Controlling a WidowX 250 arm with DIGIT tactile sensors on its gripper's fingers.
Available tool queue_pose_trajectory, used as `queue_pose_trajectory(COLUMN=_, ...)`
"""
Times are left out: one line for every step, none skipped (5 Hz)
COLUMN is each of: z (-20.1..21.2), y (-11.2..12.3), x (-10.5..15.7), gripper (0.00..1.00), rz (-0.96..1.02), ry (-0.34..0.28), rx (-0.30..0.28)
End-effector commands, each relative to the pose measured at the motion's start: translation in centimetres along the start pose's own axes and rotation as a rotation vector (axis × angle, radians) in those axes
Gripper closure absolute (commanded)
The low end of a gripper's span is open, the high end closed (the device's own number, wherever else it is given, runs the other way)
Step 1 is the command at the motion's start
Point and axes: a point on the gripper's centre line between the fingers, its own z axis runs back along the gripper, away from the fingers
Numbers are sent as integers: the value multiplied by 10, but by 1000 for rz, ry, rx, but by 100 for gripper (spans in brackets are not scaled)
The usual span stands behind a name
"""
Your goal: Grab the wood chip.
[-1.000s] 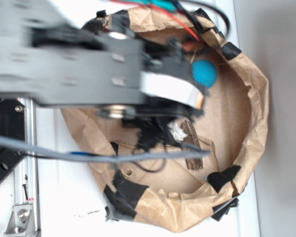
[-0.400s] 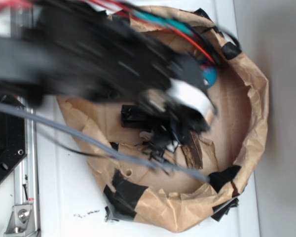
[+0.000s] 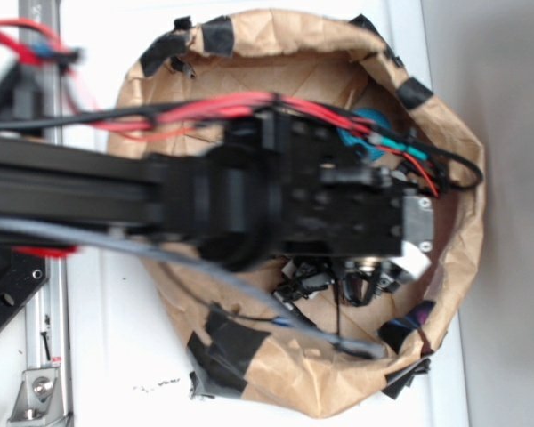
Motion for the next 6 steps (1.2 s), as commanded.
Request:
queue_pose_trajectory(z=6, y=-16, x=9, gripper=10, rz=-73, ry=-25, rx=31)
queue_pose_trajectory(z=9, y=-13, x=7, gripper=100, rz=-45, ry=-43, rx=9)
queue_pose_trajectory(z=11, y=-11, x=7, gripper=100, rz=-38, ry=-41, rx=25)
queue_pose_trajectory(z=12, y=-11, x=6, gripper=100, rz=-32, ry=-30, rx=32)
queue_pose_trajectory(z=24, y=-6, x=0, gripper=100, rz=58, ry=-3, rx=91)
queue_pose_trajectory(z=70, y=11, x=-26, gripper=100, rz=278, ry=-31, rx=222)
